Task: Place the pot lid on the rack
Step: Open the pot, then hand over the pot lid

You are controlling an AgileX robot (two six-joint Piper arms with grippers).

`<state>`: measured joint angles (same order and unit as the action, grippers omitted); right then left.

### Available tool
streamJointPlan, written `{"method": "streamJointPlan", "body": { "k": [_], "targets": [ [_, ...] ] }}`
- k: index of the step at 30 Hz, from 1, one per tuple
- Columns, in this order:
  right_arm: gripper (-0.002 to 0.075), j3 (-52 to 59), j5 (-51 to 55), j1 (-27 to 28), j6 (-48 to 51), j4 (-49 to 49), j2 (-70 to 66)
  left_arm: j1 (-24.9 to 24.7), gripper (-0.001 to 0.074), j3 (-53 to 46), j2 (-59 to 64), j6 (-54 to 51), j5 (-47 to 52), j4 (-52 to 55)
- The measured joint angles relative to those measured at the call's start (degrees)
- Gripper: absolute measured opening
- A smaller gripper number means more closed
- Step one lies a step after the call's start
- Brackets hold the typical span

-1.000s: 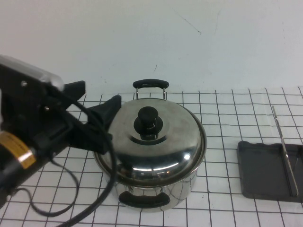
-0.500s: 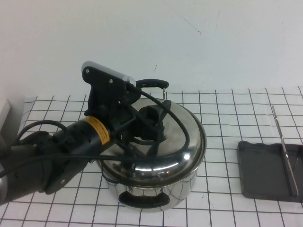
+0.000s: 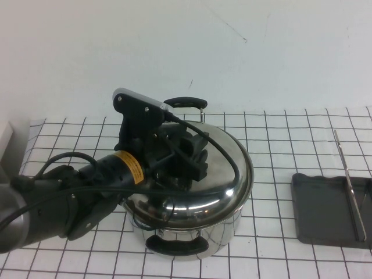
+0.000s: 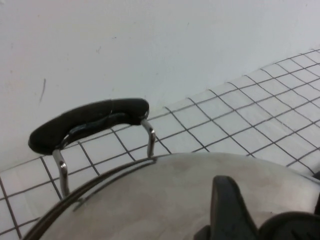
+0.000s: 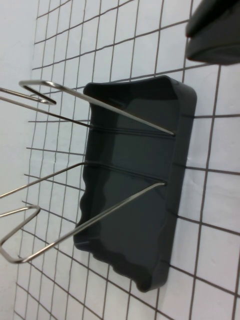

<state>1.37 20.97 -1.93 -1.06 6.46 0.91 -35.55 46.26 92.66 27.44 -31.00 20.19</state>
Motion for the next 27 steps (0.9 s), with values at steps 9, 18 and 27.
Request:
{"method": "streamJointPlan", "body": {
  "k": [9, 18, 27],
  "targets": [
    [-0.0003, 0.00, 0.00, 0.00, 0.00, 0.00, 0.00, -0.13, 0.0313, 1.59, -1.79, -3.04, 2.60, 1.60],
    [-0.0003, 0.00, 0.00, 0.00, 0.00, 0.00, 0.00, -0.35, 0.0313, 7.53, -11.62, 4.27, -1.06, 8.86],
    [-0.0003, 0.00, 0.00, 0.00, 0.00, 0.00, 0.00, -0.44, 0.0313, 7.46, -10.16, 29.25, -4.76, 9.77]
  ]
}}
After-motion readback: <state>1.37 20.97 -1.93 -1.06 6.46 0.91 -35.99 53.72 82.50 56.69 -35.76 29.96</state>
